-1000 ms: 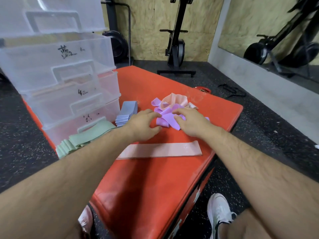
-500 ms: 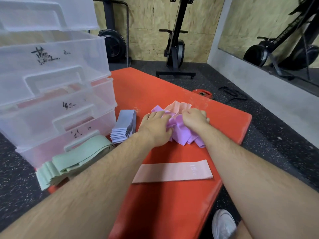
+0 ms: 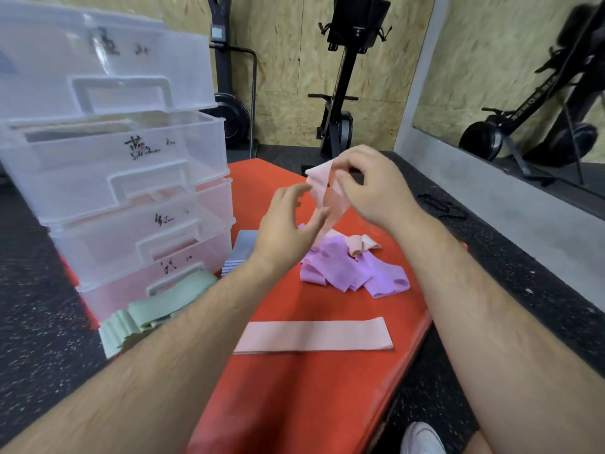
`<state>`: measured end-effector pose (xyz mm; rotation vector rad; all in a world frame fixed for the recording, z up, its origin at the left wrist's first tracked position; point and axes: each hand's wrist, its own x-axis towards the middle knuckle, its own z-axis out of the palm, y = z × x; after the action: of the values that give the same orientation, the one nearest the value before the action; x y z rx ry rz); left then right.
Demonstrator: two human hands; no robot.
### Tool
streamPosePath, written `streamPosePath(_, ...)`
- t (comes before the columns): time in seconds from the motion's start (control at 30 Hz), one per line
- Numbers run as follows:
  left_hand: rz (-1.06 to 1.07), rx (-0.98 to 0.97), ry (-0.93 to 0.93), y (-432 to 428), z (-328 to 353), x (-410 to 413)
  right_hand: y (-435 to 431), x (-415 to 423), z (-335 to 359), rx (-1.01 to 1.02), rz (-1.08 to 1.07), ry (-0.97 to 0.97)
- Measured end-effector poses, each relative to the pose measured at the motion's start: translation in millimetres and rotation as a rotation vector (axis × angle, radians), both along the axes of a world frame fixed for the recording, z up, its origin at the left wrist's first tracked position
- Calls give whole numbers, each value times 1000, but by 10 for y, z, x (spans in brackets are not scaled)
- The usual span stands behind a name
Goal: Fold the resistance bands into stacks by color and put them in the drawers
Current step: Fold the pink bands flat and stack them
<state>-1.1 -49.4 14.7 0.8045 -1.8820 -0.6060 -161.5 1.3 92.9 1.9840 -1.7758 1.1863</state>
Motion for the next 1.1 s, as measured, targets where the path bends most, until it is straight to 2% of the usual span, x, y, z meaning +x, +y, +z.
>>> streamPosePath(0.07,-51,50,128,134,167,50,194,173,180,0,40,-67)
streamPosePath(0.17,-100,112,214,313,288,160,404,325,301,49,84,-215)
streamPosePath(0.37,-177,288,271,497,368,368,694,394,270,145,199,-510)
streamPosePath(0.43,-199,390,279,517,378,448,761,393,180,186,204,-579)
streamPosePath(0.53,-361,598,379,527,397,554,816,360,31,261,239,-717)
streamPosePath(0.7,-422,635,368,532,378,623,824,299,-33,346,345,-906)
streamPosePath(0.8,-415,642,368,567,395,638,811,304,-46,355,361,-910)
streamPosePath(0.93,-424,615,393,574,394,630,809,360,-95,357,280,-780)
streamPosePath(1.1,-341,546,293,572,354,613,840,458,-142,456,270,-666)
